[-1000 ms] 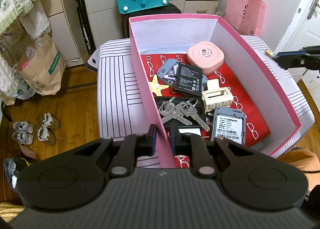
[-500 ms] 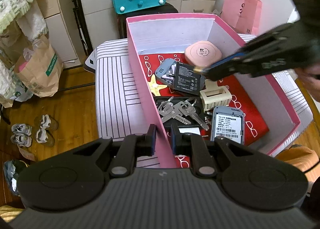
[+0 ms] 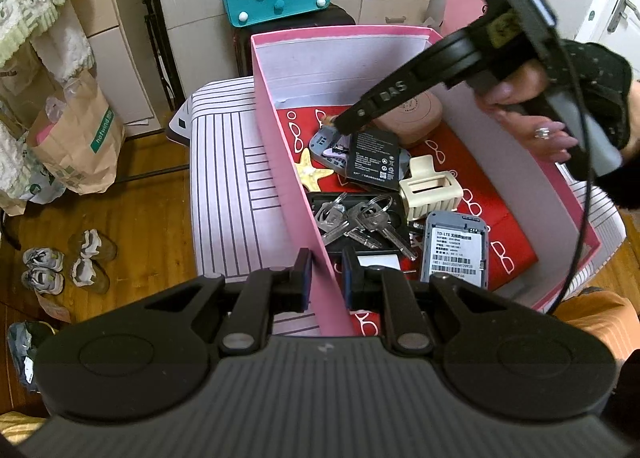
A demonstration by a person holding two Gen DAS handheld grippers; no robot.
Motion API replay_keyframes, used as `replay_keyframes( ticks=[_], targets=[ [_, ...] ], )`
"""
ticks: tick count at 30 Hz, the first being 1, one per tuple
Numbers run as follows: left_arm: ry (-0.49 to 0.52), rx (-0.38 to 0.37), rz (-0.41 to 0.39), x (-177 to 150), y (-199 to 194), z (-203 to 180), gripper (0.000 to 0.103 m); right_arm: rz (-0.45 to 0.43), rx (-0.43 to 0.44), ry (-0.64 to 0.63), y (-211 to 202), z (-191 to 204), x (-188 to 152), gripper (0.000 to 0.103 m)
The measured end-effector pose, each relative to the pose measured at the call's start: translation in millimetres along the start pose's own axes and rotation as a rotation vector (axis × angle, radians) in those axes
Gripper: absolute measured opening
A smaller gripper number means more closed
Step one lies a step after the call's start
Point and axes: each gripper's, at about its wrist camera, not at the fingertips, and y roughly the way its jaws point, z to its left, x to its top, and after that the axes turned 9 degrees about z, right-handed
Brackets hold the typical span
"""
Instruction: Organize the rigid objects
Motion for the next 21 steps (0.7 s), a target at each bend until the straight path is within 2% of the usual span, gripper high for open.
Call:
replay_keyframes(
  ticks=[5,9,10,15,17,21],
  targets=[
    [-0.009,-0.006,-0.004,-1.6,-0.6,1.7,0.014,-0.016,-0.008,0.01,1.9,0.2,-1.6,0.017],
    [-0.012,-0.009,-0.005,-1.3,-0.6,2.4,0.014,-0.051,-0.001,0.015,-16.6,-3.4,-14.3,0.02],
    [-0.012,-0.009,-0.005,-1.4,-0.7,2.5,0.014,-0.063,-0.004,0.012,-23.1,-3.3,-19.7,0.024],
    [-0.014,-0.006,0.004,-0.3,-0.5,2.6,0.015,-0.117,-0.032,-0.022,-58.7,1.5,-51.7,0.029],
    [-0.019,-0.003,0.003,-0.6,-1.3,2.0,0.014,-0.146,-0.045,-0.039,-74.3,4.8,-66.7,0.035],
    [-0.014,0.013,-0.034,-7.5,-12.8,-3.9,0.014,-0.192,-0.071,-0.077,-101.0,9.5,-93.7,0.04]
  ],
)
